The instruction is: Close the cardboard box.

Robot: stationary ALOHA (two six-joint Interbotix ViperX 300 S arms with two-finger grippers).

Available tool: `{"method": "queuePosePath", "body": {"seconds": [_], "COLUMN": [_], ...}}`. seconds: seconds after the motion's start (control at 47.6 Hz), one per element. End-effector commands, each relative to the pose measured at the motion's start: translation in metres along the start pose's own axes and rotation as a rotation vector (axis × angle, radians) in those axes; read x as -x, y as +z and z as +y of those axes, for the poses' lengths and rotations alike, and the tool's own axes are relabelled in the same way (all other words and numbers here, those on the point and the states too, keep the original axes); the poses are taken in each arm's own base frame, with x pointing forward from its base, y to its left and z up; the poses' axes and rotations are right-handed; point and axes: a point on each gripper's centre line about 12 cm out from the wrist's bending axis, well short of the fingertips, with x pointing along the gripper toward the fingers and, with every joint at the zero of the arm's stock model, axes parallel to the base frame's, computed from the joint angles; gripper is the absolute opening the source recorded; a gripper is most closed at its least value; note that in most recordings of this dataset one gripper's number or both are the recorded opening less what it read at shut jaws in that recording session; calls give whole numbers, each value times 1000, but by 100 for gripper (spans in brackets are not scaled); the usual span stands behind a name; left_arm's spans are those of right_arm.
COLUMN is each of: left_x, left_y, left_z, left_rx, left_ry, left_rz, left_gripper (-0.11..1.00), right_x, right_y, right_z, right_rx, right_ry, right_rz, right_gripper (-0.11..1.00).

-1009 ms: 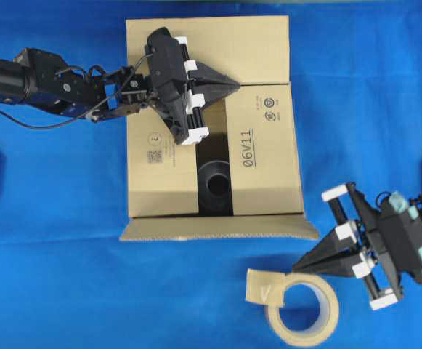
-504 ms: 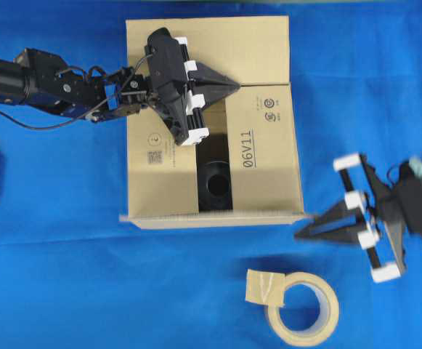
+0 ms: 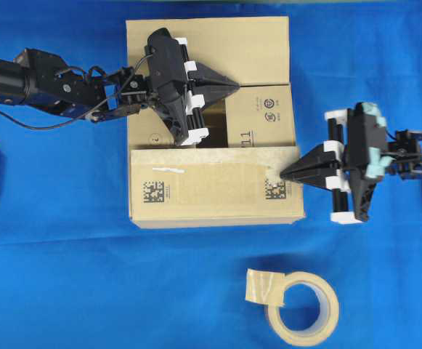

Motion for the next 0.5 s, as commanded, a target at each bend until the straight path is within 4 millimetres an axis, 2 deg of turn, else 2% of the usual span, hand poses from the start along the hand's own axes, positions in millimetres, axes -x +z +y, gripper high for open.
{"method": "queuePosePath", "body": {"seconds": [0.0,0.315,0.483], "left_x": [2,2,7], "left_y": [10,11,23], "left_z": [1,-2,-3], "left_rx": [2,10,16], "left_ry": [2,-4,-8], "left_rz": [-28,-29,-53], "left_gripper": [0,0,0], "right_x": [-6,-11,-11], "right_y": [-2,-5,-5], "right_z": [-1,-3,-3], "right_rx": [-10,-32,-32], "right_ry": [-9,-19,-18], "right_rz": [13,33,30], "right_gripper": [0,0,0]}}
